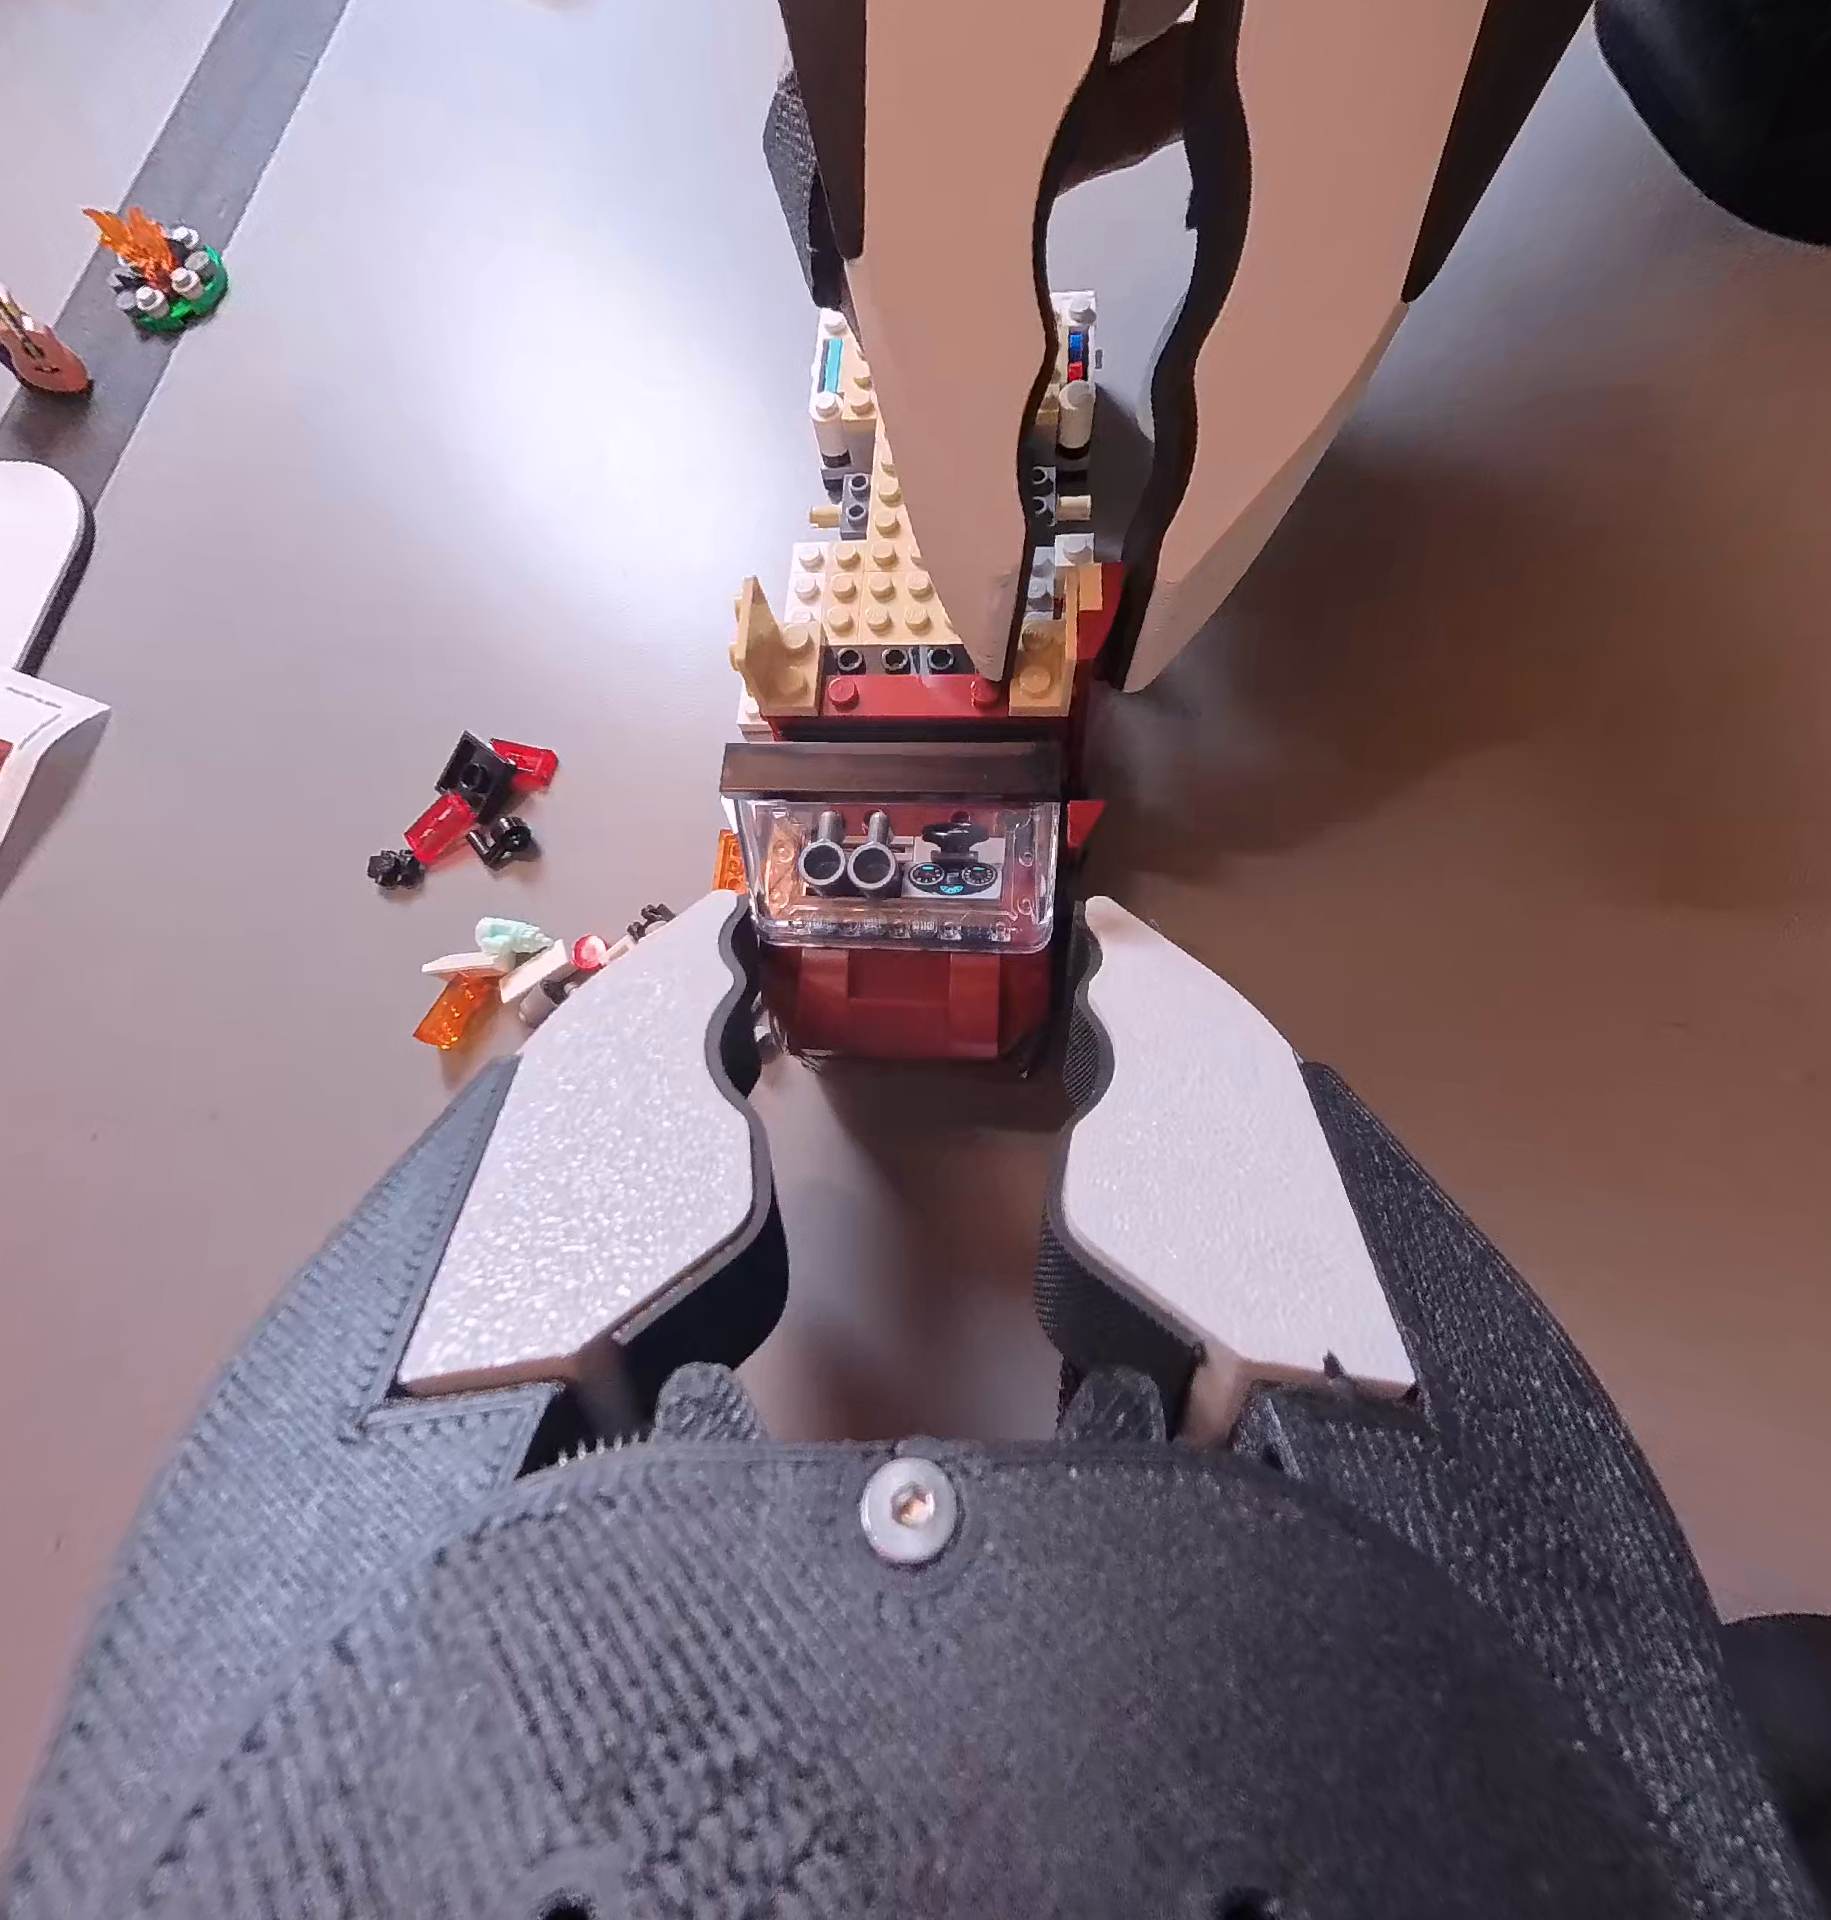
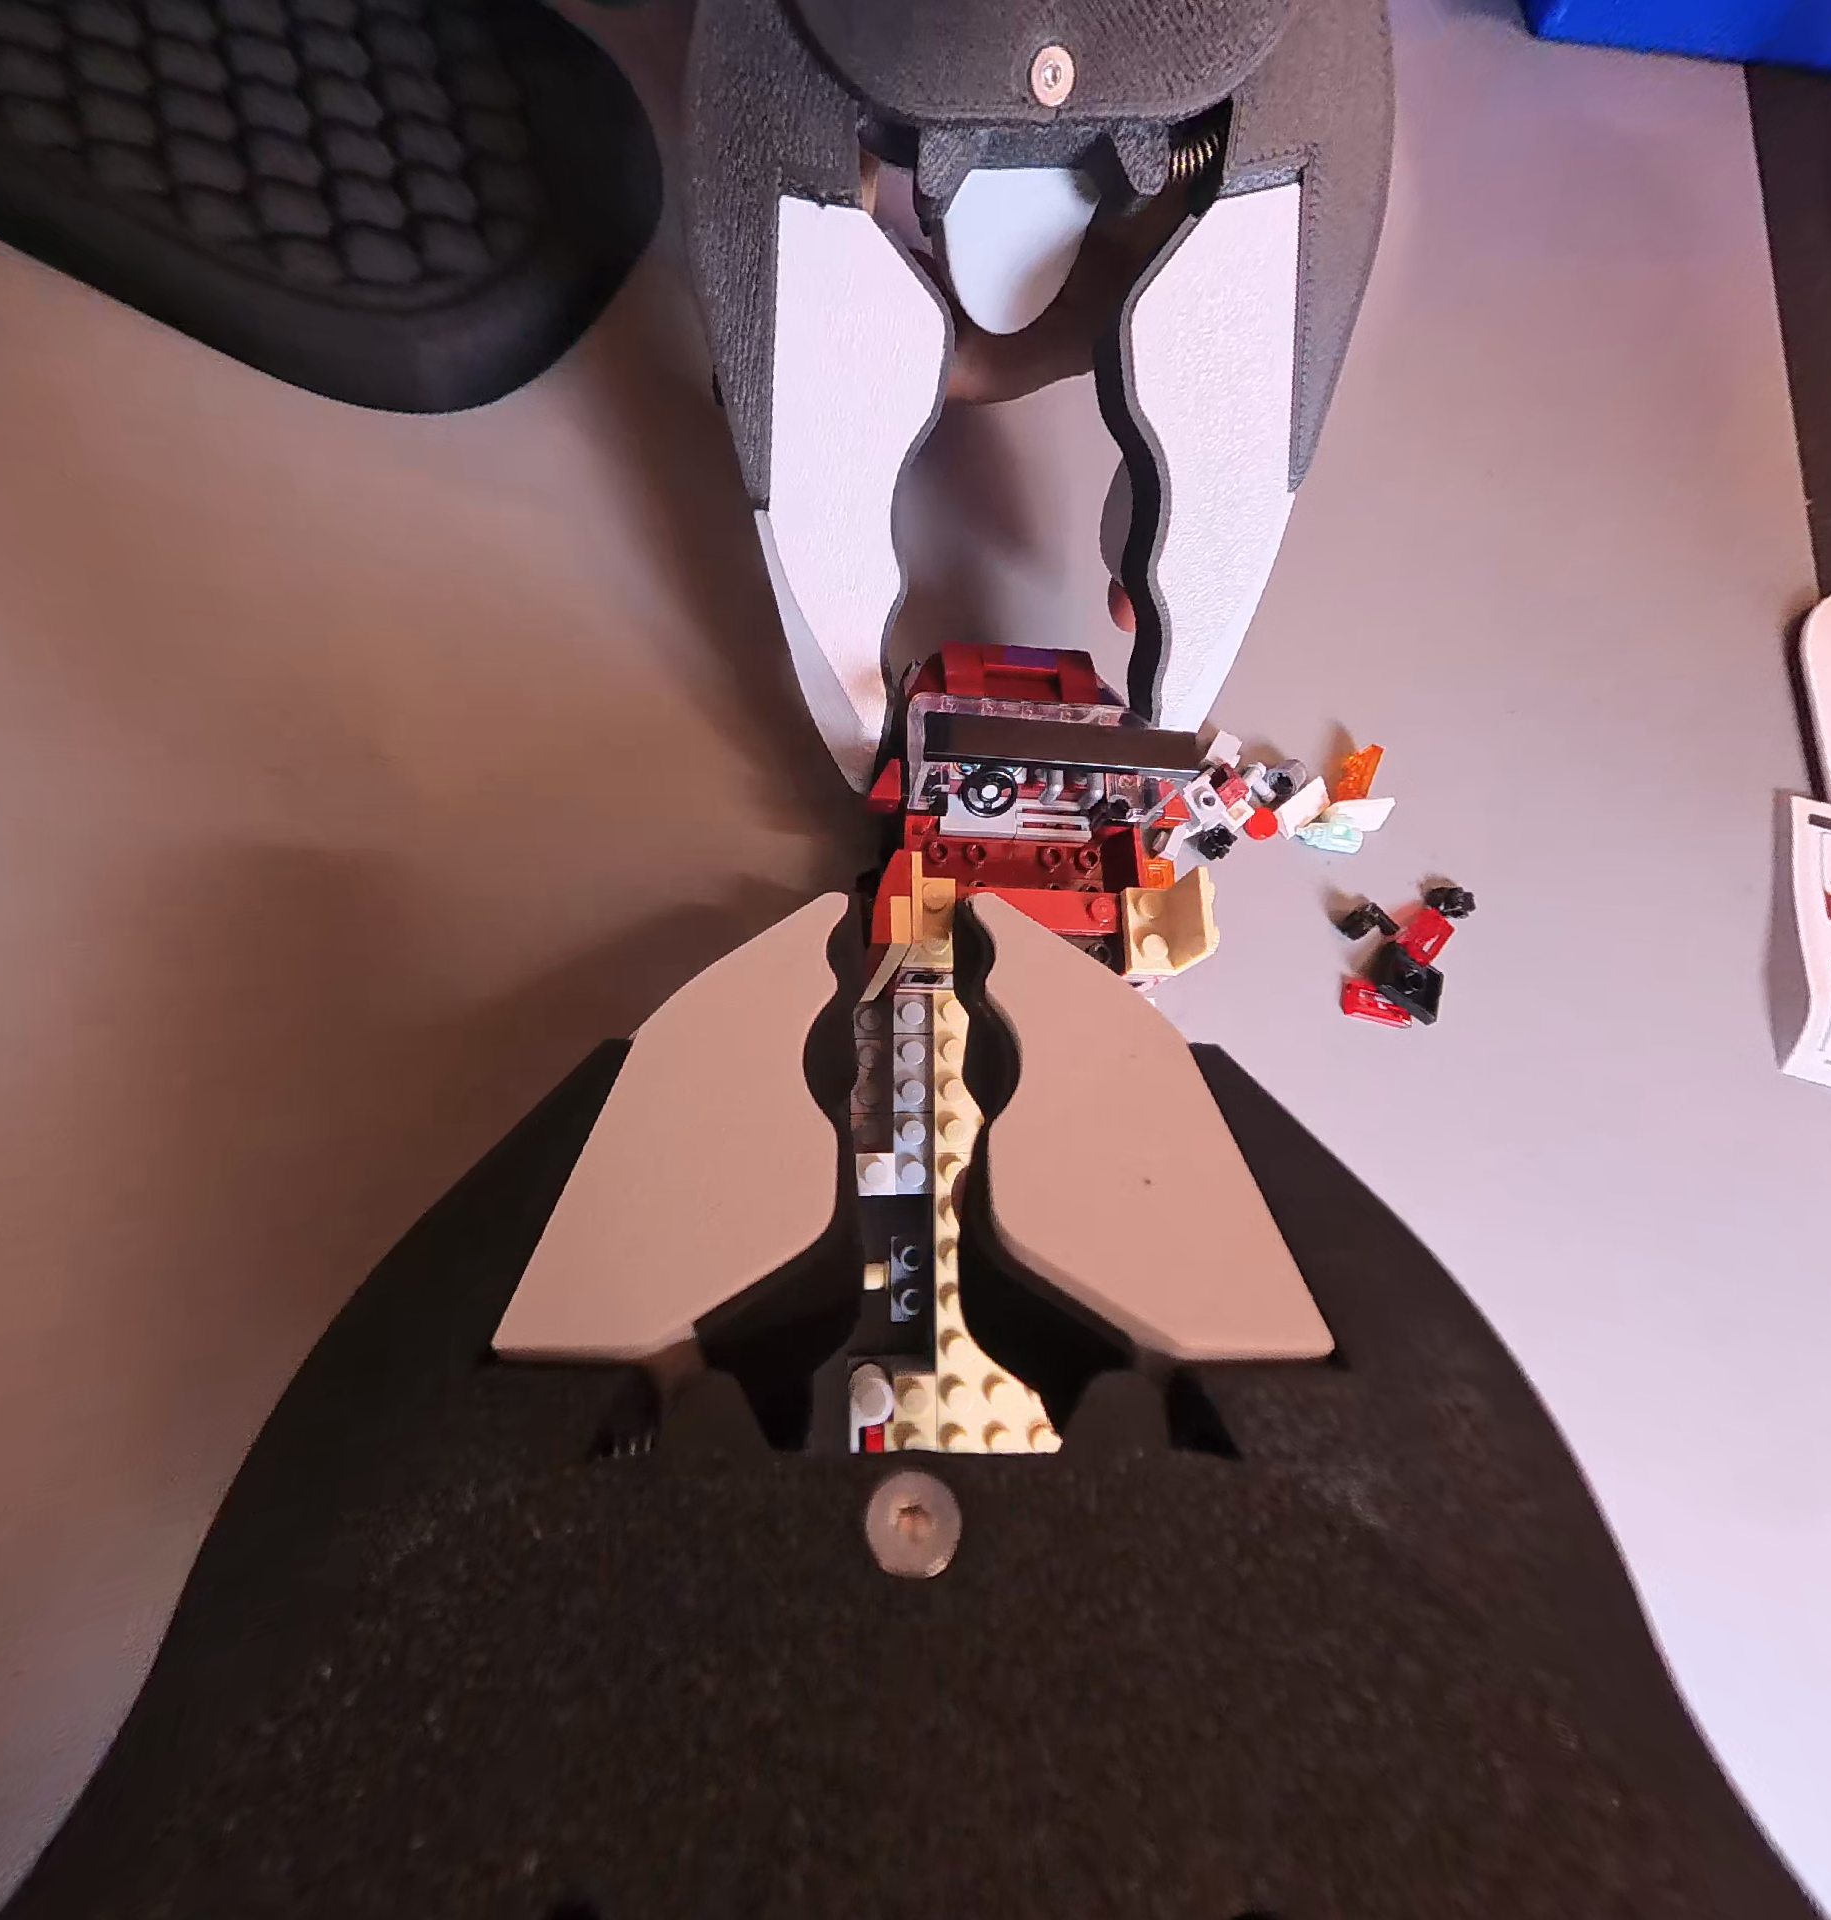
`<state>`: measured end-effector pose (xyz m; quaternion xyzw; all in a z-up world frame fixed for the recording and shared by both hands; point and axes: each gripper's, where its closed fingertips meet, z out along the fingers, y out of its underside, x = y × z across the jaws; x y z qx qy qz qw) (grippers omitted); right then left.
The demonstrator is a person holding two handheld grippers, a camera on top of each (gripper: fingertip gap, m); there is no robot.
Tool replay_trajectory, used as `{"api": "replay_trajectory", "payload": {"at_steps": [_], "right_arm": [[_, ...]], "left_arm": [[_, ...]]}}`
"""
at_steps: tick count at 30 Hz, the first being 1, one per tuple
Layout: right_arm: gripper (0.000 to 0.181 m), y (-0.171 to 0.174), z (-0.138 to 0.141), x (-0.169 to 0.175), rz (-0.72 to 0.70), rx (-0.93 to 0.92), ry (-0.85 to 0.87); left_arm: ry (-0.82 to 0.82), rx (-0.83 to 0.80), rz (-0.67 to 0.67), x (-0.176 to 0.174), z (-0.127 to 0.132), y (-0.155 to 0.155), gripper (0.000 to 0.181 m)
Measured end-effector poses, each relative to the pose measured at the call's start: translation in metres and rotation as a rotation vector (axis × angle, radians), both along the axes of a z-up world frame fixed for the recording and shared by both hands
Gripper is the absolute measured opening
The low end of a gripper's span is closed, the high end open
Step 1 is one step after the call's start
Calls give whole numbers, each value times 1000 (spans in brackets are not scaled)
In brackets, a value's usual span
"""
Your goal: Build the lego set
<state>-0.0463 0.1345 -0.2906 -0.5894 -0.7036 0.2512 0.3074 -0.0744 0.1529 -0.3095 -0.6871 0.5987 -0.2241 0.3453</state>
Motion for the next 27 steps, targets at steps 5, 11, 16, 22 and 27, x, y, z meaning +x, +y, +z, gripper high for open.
{"api": "replay_trajectory", "payload": {"at_steps": [5,11,16,22,27], "right_arm": [[16,0,0,0,5,21,2],[16,0,0,-1,-22,27,29],[36,-3,-4,6,-34,73,-9],[39,4,-8,9,-84,227,-36],[39,13,-7,18,-141,294,-20]], "left_arm": [[-2,-4,4,0,0,0,58],[-17,-1,1,0,0,1,57],[-25,3,5,1,1,1,58],[-52,-20,8,4,0,0,64],[-36,-6,0,4,-4,-1,61]]}}
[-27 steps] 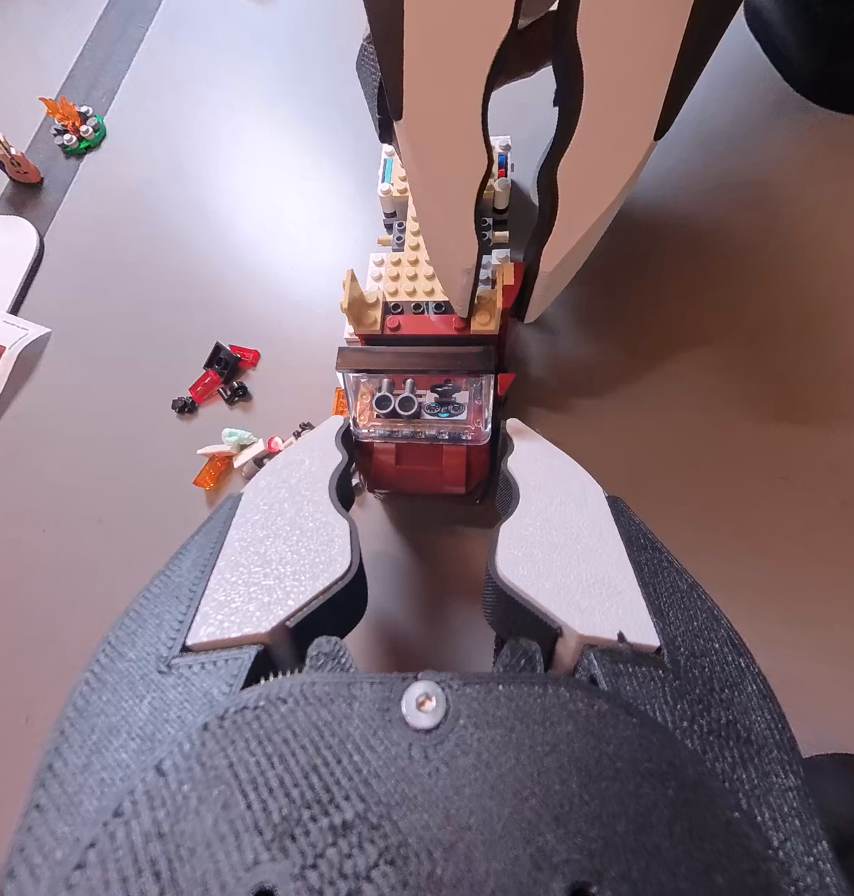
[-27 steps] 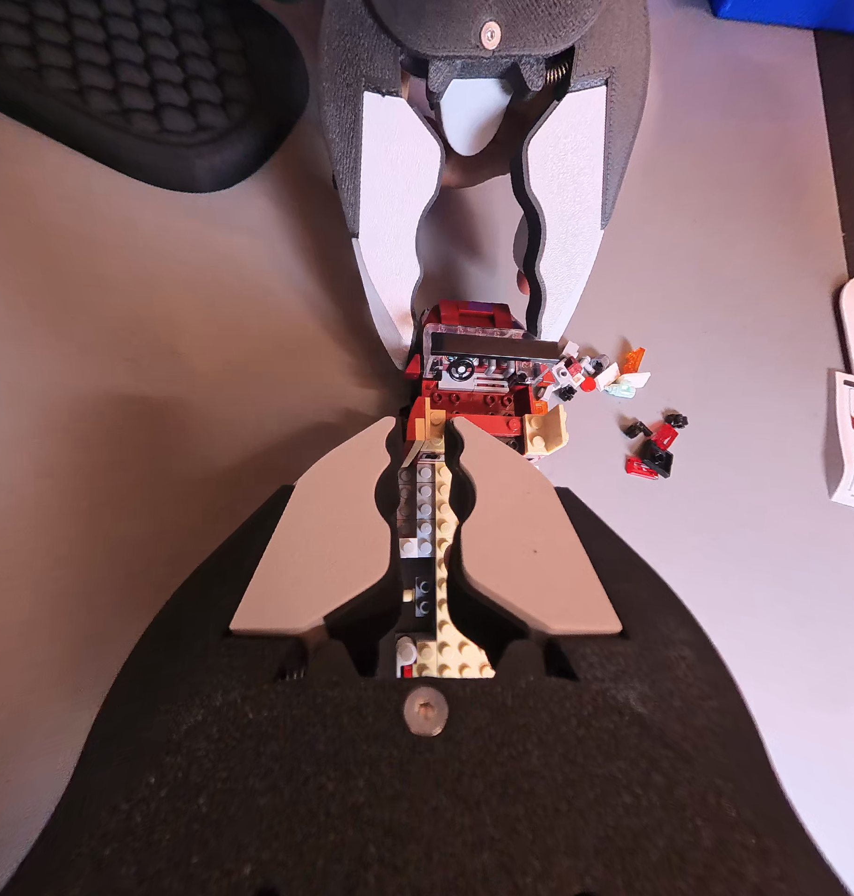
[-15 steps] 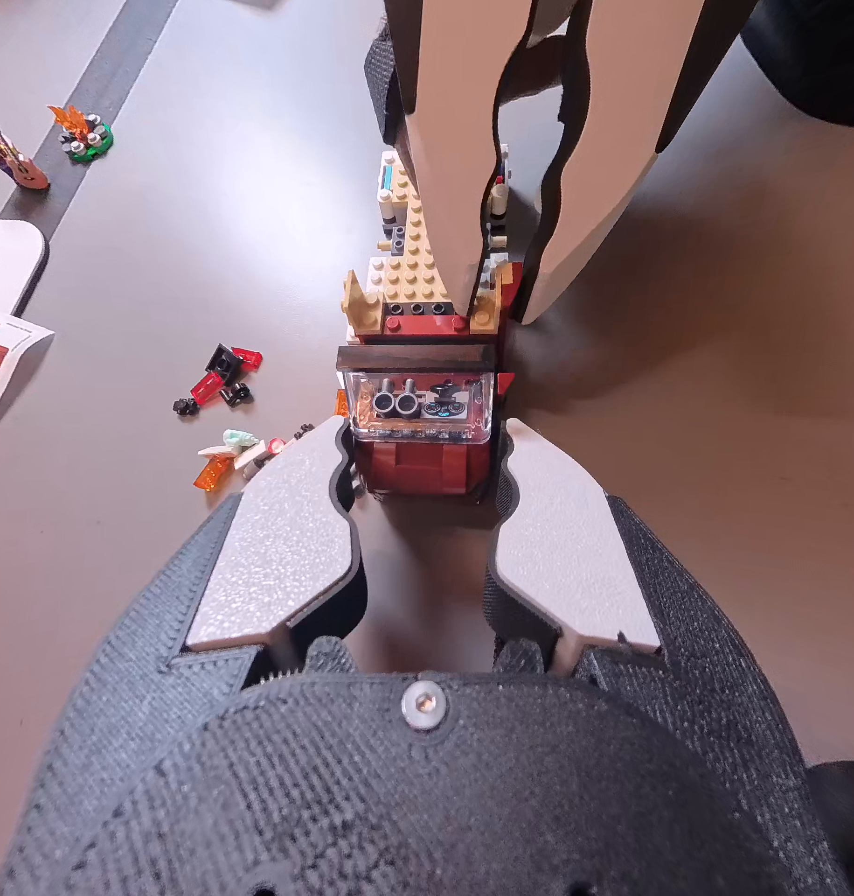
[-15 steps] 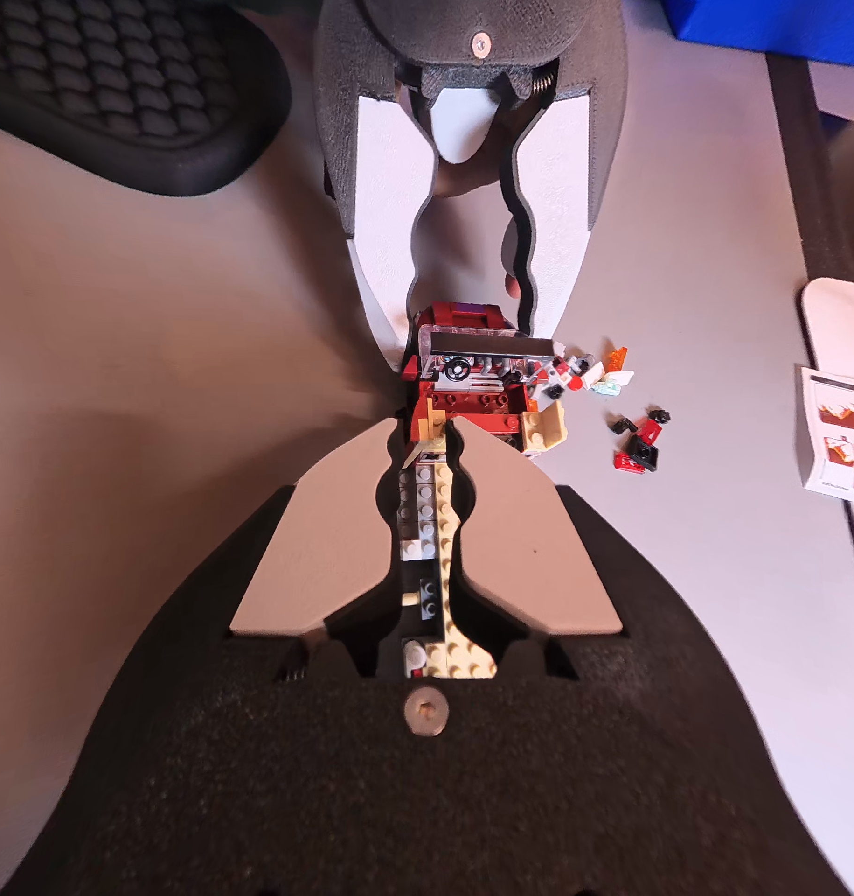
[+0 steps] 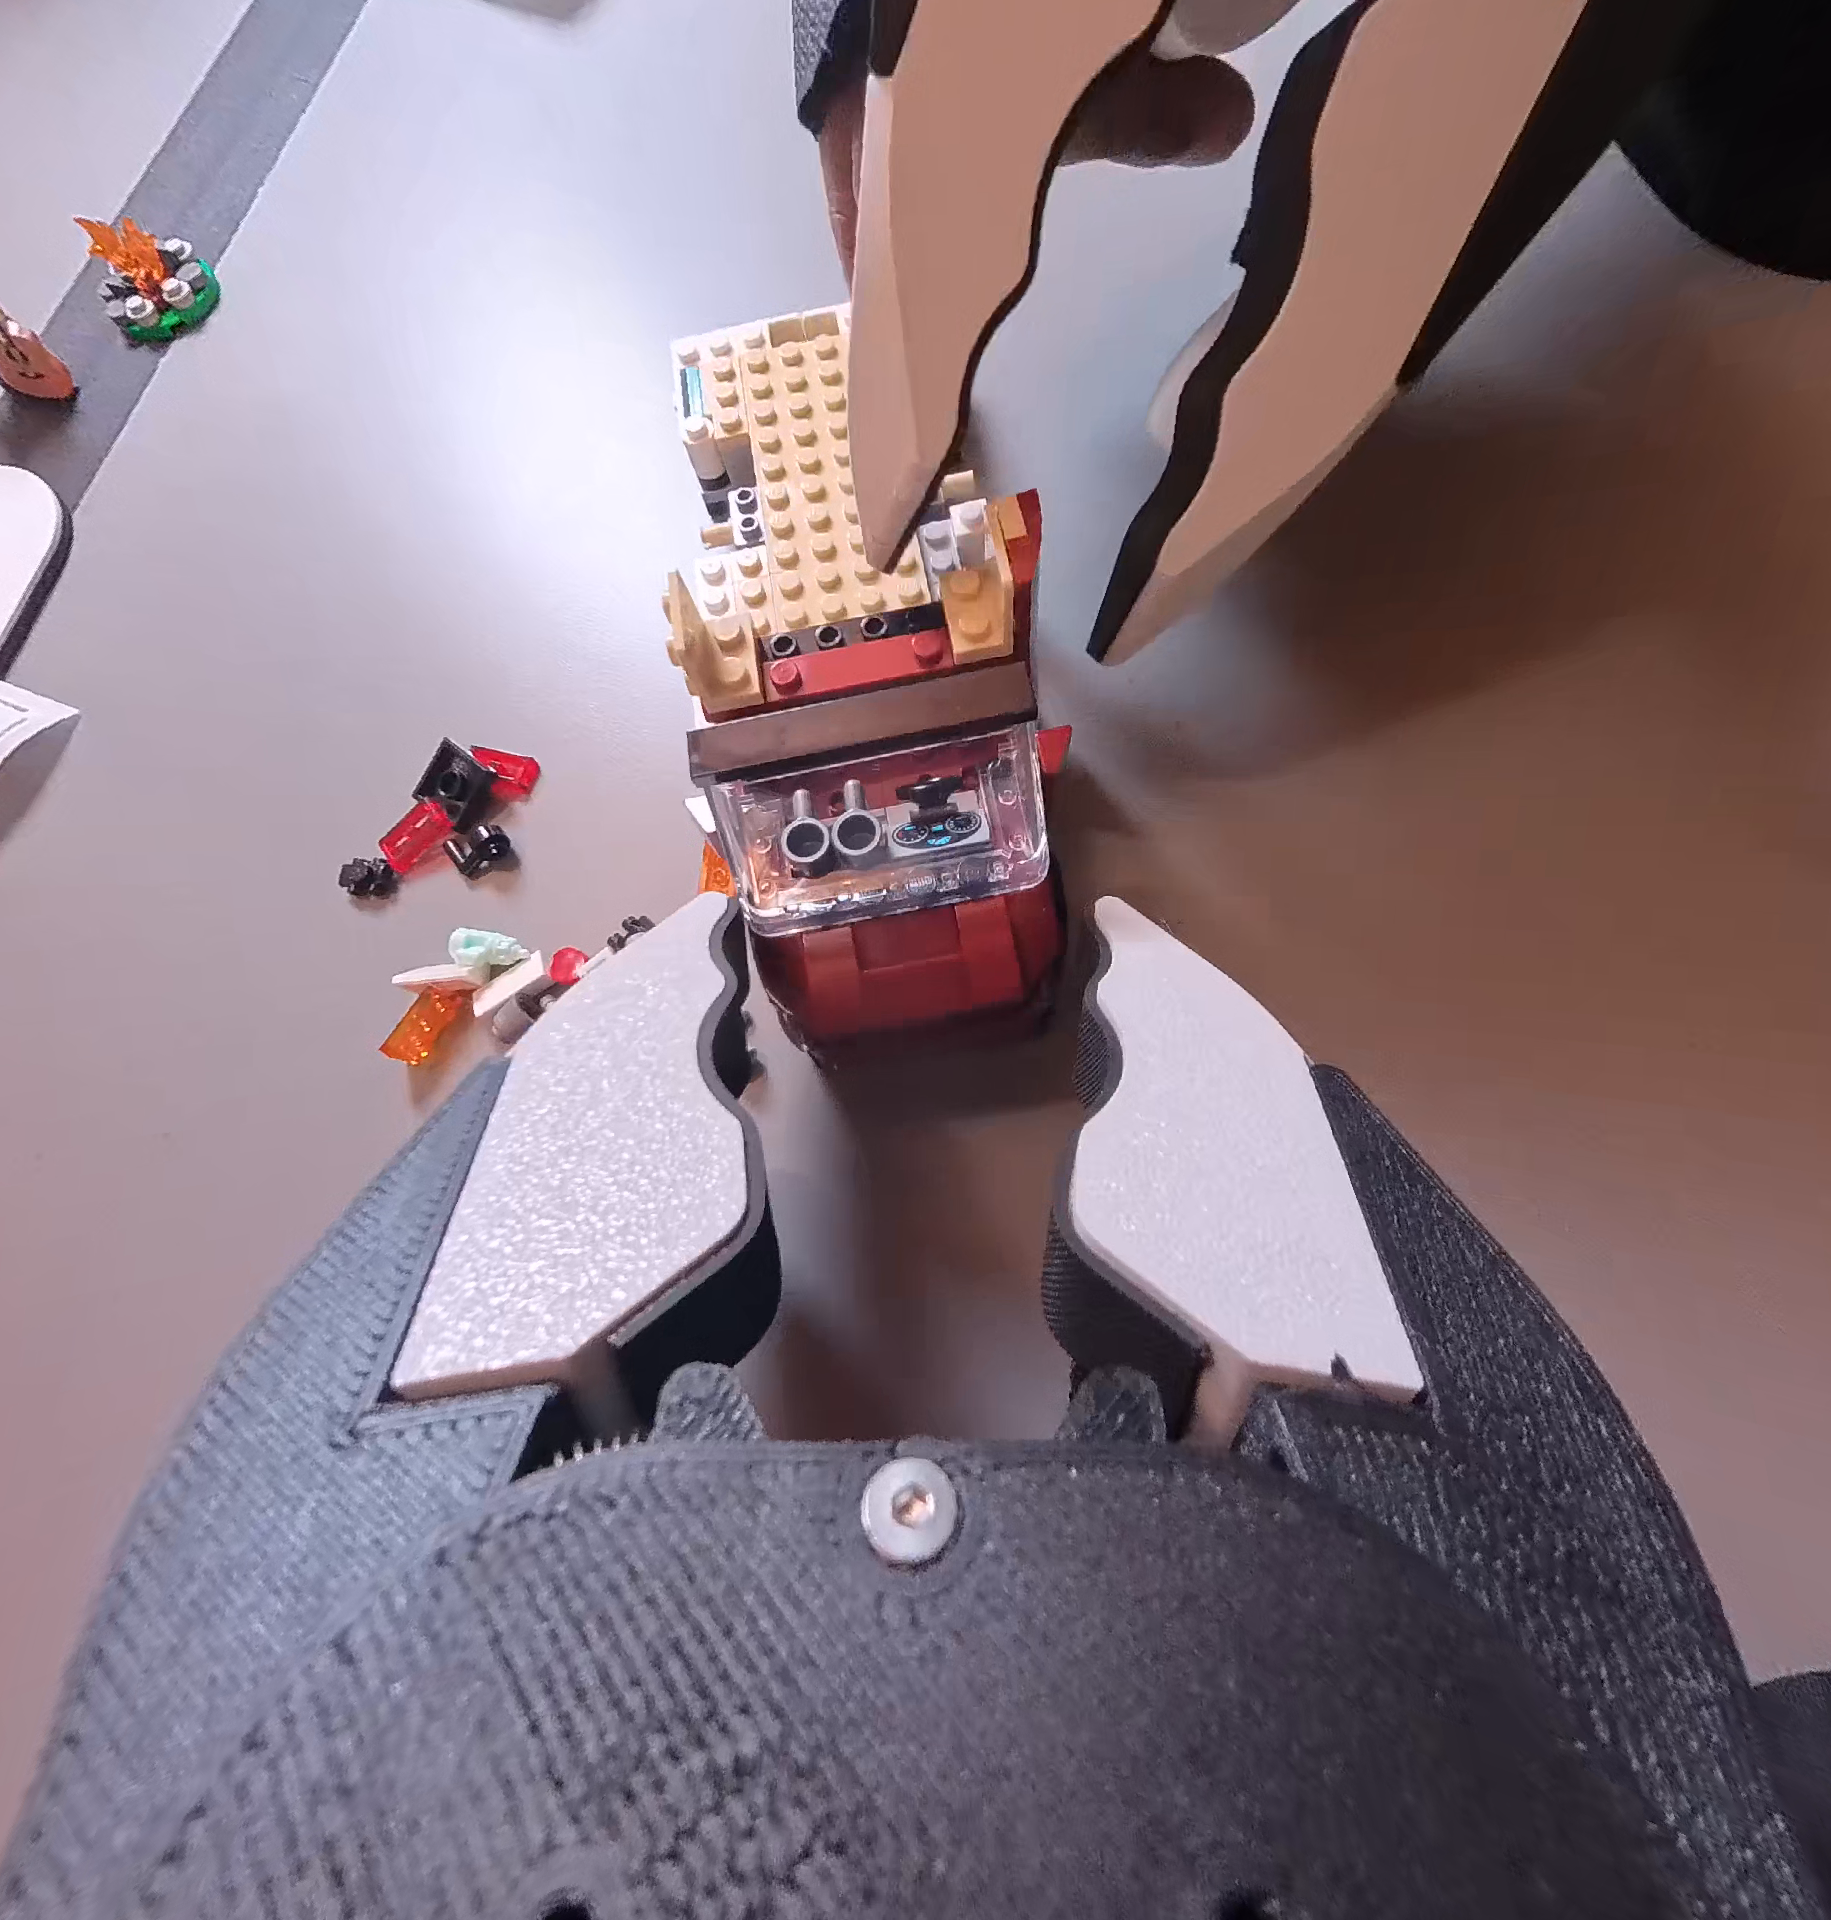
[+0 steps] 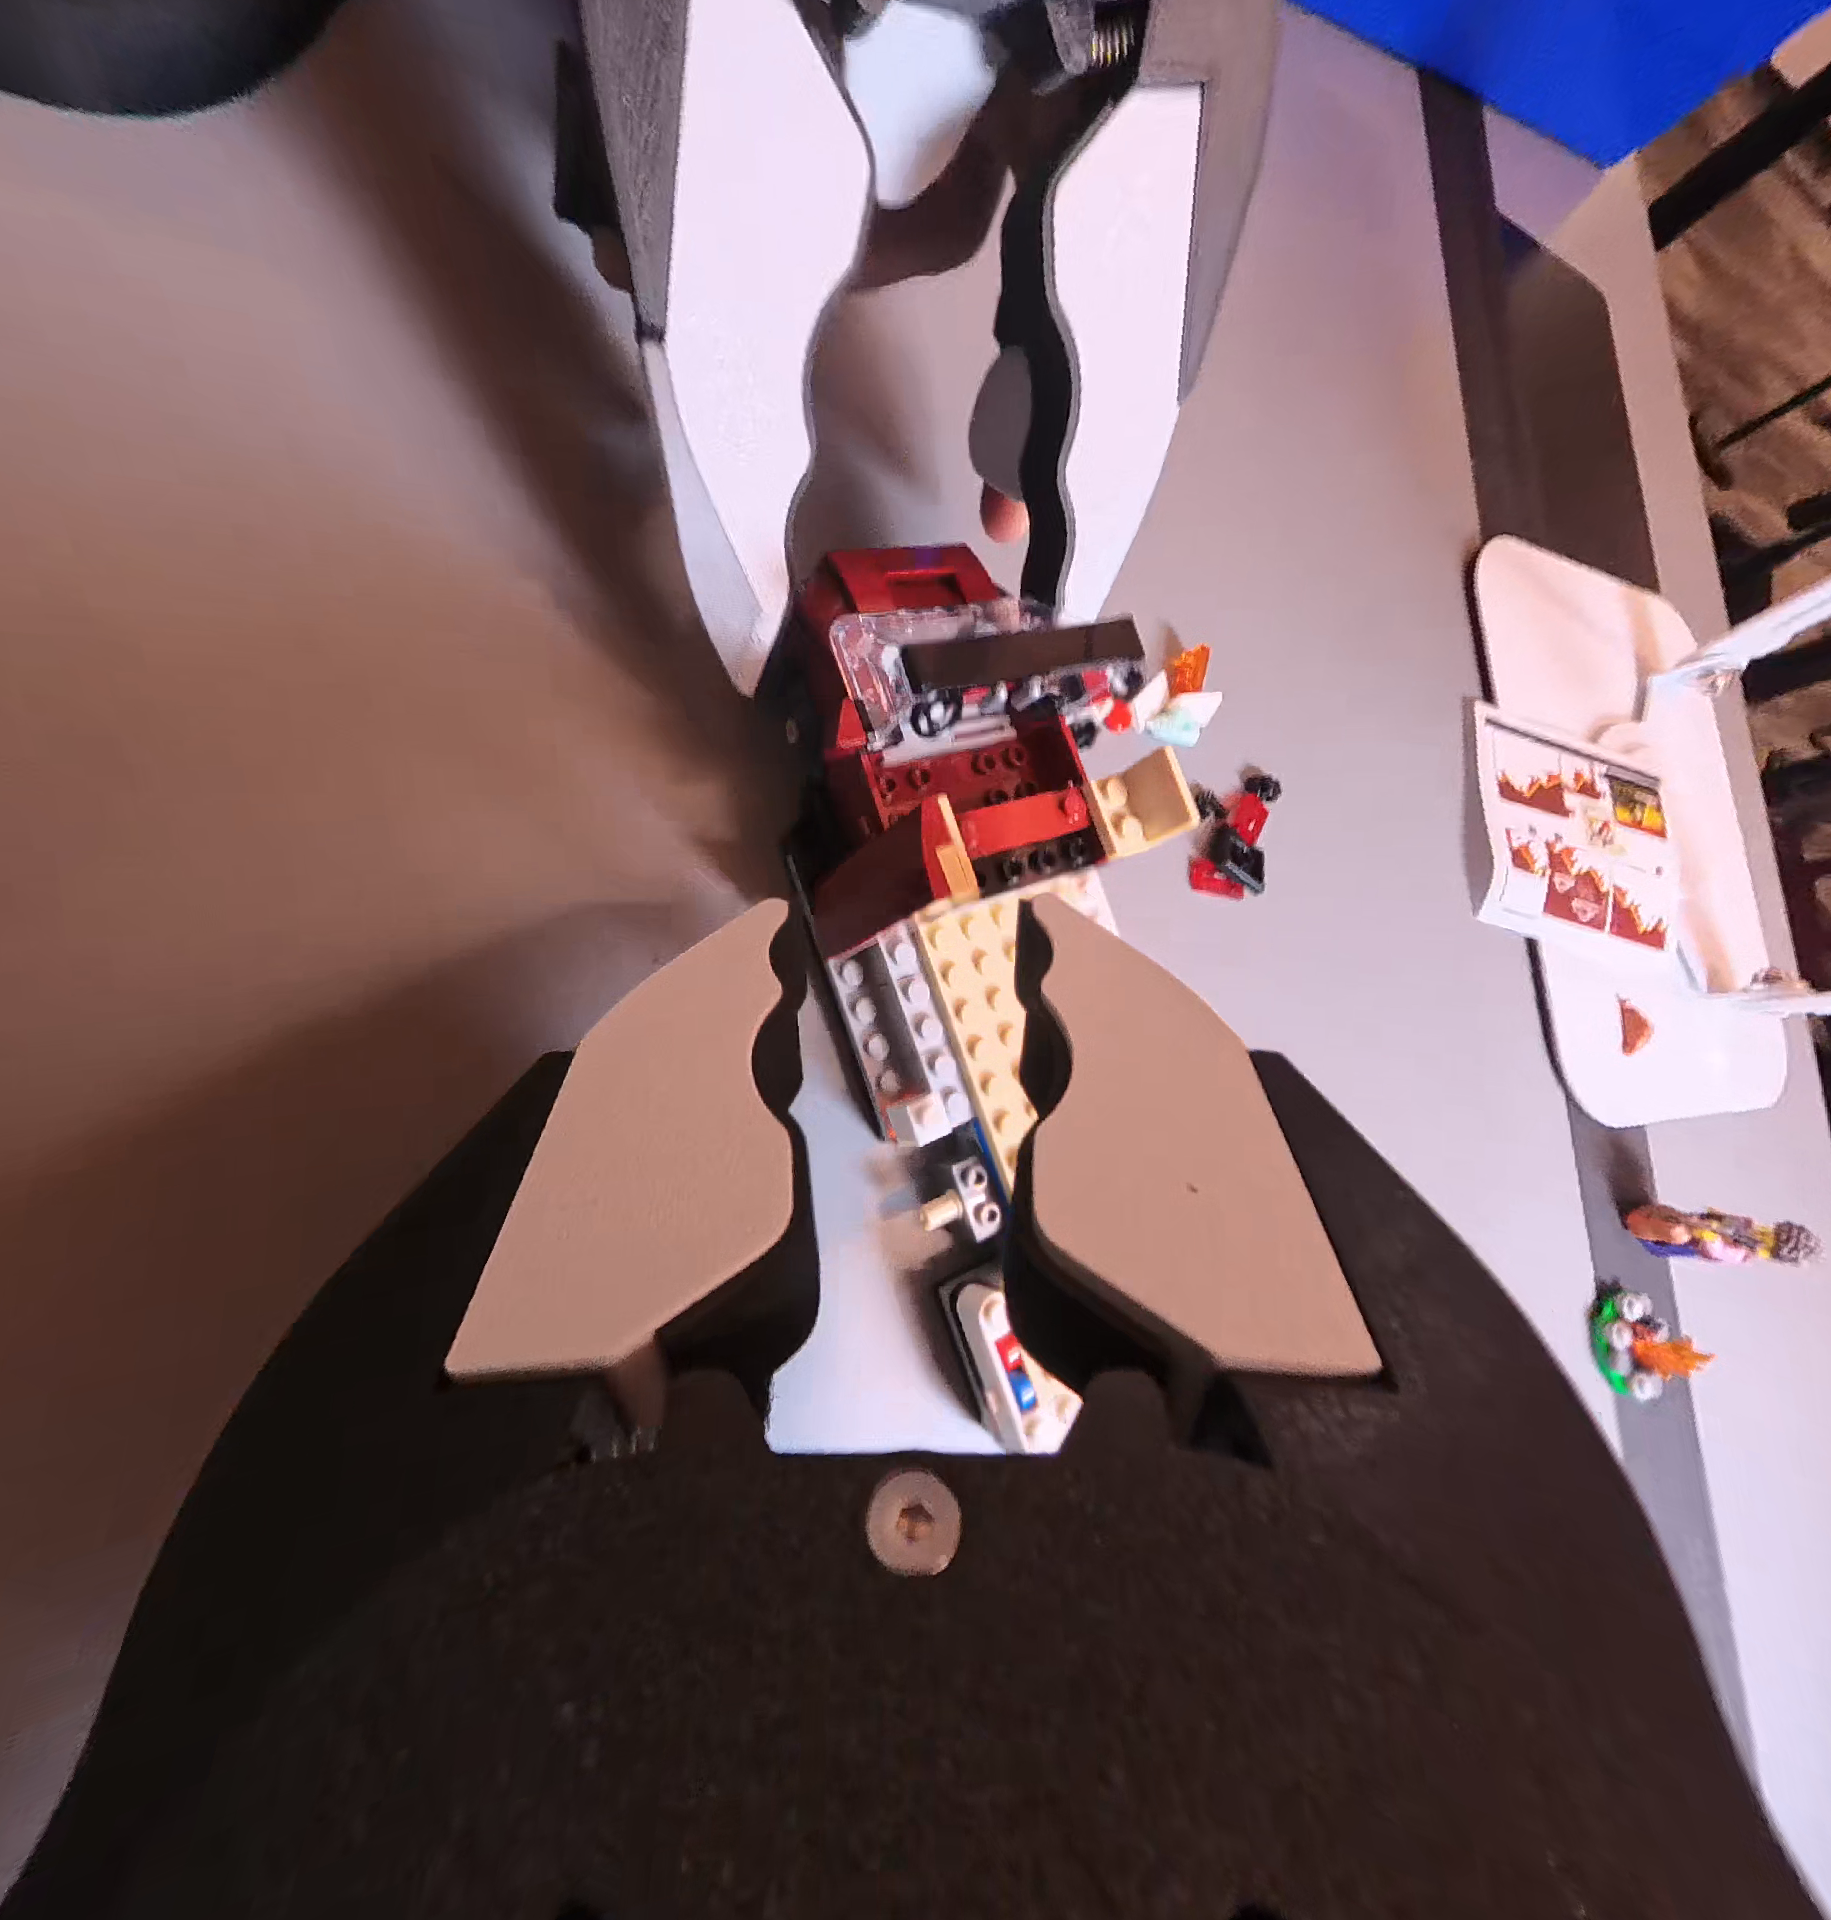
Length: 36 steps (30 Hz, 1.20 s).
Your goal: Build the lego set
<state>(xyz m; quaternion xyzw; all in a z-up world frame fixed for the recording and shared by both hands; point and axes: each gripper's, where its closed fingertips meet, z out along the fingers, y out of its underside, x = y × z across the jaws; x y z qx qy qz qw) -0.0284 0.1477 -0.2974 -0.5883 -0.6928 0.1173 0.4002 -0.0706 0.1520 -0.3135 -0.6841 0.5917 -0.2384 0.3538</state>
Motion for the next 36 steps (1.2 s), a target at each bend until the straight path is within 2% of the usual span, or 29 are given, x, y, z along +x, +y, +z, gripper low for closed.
{"api": "replay_trajectory", "payload": {"at_steps": [9,14,16,20,22,27,30,33,36], "right_arm": [[29,-1,-7,17,-144,-57,39],[29,-6,-10,26,-211,-76,74],[29,-8,-9,29,-223,-79,87],[29,-12,1,37,-236,-78,121],[29,-13,8,42,-245,-93,155],[29,-18,21,52,-243,-138,223],[29,-24,34,54,-212,-231,247],[29,-28,42,51,-151,-349,214],[29,-23,39,51,-103,-390,91]], "left_arm": [[-32,-35,29,10,2,-6,58],[-7,-45,81,16,-5,-10,74],[7,1,132,18,-4,-1,65],[11,-15,169,20,-4,3,62],[-15,-91,185,21,-1,2,61],[-148,-416,223,26,13,-7,61],[-216,-597,223,30,20,-15,61],[-273,-669,211,33,25,-20,61],[-267,-651,183,35,24,-25,61]]}}
